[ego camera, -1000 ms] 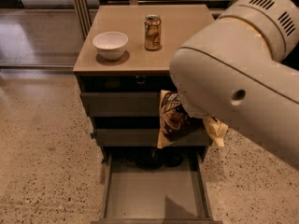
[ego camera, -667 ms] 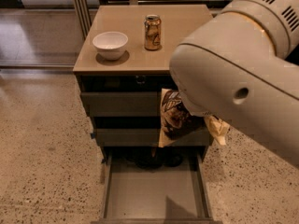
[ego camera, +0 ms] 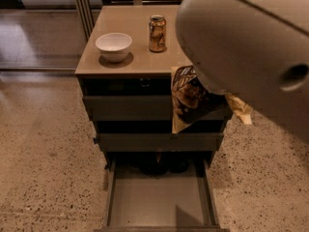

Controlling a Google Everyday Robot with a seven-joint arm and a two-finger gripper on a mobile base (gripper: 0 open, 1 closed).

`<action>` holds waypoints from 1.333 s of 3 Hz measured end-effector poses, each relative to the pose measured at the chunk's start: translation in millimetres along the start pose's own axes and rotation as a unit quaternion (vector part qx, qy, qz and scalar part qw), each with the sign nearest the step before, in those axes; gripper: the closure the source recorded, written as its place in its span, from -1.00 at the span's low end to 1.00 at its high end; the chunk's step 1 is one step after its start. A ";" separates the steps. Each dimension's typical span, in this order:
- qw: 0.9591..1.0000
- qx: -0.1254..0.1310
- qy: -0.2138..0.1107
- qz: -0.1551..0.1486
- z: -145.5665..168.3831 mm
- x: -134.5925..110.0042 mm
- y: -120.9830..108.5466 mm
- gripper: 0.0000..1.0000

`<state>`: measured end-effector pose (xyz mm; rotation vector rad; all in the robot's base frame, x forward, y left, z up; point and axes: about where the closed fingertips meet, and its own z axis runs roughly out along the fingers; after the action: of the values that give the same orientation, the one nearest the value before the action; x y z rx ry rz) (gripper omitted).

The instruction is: Pick brown chip bag from bottom drawer and place on counter

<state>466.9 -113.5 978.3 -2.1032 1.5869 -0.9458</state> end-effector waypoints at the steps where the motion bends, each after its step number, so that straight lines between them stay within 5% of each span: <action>1: 0.999 0.038 0.022 -0.010 -23.4 10.6 -26.1 1.00; 4: 0.999 0.038 0.022 -0.010 -23.4 10.6 -26.1 1.00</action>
Offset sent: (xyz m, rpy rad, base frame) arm 0.0560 0.0114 0.1380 -0.1626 -0.2923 0.0685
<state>471.2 -112.3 1014.6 -2.0637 1.5279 -1.0496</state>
